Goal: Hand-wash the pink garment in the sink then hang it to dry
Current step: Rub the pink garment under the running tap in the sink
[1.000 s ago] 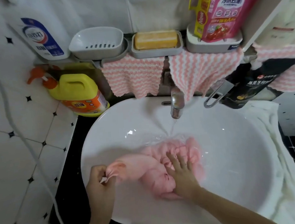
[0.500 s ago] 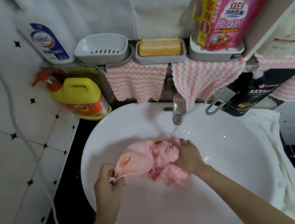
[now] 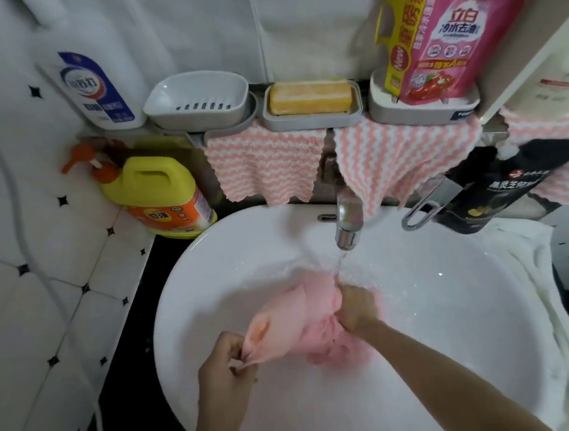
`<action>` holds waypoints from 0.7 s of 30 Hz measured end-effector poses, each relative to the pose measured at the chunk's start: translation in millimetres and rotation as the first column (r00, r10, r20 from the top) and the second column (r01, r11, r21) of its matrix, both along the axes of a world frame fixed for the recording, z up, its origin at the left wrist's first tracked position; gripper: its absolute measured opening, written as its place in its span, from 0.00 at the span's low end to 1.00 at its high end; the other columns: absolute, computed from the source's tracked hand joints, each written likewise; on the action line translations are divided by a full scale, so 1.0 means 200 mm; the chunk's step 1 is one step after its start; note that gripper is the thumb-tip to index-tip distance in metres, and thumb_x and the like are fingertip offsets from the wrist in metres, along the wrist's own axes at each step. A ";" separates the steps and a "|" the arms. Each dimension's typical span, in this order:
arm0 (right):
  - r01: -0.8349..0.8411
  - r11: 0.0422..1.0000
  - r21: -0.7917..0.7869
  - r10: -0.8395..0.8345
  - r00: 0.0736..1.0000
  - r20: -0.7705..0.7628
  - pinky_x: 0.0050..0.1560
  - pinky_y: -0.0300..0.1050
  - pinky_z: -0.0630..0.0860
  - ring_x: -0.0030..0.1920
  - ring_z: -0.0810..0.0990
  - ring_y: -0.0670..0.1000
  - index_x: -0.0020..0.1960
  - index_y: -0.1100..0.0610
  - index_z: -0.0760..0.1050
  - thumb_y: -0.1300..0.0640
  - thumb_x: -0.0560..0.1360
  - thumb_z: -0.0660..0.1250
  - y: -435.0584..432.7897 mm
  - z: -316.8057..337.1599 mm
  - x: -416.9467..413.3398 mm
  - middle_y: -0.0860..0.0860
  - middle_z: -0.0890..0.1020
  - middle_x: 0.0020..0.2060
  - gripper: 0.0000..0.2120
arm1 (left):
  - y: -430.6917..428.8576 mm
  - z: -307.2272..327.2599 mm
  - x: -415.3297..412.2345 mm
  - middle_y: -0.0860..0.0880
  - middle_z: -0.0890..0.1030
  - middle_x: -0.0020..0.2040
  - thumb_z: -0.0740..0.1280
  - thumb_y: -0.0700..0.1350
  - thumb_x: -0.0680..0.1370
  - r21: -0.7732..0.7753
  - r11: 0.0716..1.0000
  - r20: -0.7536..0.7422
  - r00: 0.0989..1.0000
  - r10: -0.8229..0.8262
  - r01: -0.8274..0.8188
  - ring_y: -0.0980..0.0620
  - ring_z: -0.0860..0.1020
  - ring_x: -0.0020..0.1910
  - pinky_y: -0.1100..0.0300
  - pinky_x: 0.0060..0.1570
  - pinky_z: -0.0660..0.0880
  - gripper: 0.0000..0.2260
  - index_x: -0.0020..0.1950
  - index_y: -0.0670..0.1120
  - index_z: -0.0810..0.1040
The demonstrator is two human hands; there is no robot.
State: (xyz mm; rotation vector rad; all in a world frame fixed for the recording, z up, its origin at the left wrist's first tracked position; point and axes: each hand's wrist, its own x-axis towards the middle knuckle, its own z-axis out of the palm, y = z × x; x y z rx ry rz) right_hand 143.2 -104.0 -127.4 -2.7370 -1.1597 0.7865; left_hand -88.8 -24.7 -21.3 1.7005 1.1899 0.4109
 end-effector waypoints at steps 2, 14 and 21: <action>0.096 0.994 -0.048 -0.099 0.994 -0.056 0.46 0.45 0.73 0.51 0.81 0.56 0.59 0.51 0.73 0.52 0.71 0.64 0.04 0.11 0.01 0.52 0.83 0.48 0.16 | 0.01 0.03 0.00 0.51 0.75 0.32 0.70 0.34 0.70 0.007 1.000 0.060 0.998 -0.006 0.006 0.59 0.73 0.27 0.53 0.30 0.75 0.14 0.35 0.51 0.70; 0.288 0.917 0.275 -0.031 0.741 -0.671 0.54 0.38 0.73 0.57 0.75 0.50 0.64 0.43 0.69 0.57 0.63 0.80 -0.23 0.62 0.04 0.47 0.70 0.64 0.34 | 0.02 -0.01 -0.07 0.53 0.77 0.30 0.74 0.38 0.70 -0.106 0.994 0.045 0.999 -0.019 0.024 0.59 0.74 0.29 0.64 0.30 0.77 0.14 0.33 0.51 0.72; -0.252 0.962 0.108 0.259 0.964 -0.063 0.68 0.72 0.45 0.75 0.46 0.64 0.71 0.29 0.50 0.19 0.60 0.54 -0.20 0.02 -0.32 0.51 0.50 0.78 0.42 | 0.05 -0.01 -0.09 0.48 0.76 0.31 0.69 0.30 0.71 -0.022 0.997 -0.011 0.998 -0.069 0.069 0.57 0.74 0.28 0.60 0.30 0.76 0.17 0.34 0.51 0.70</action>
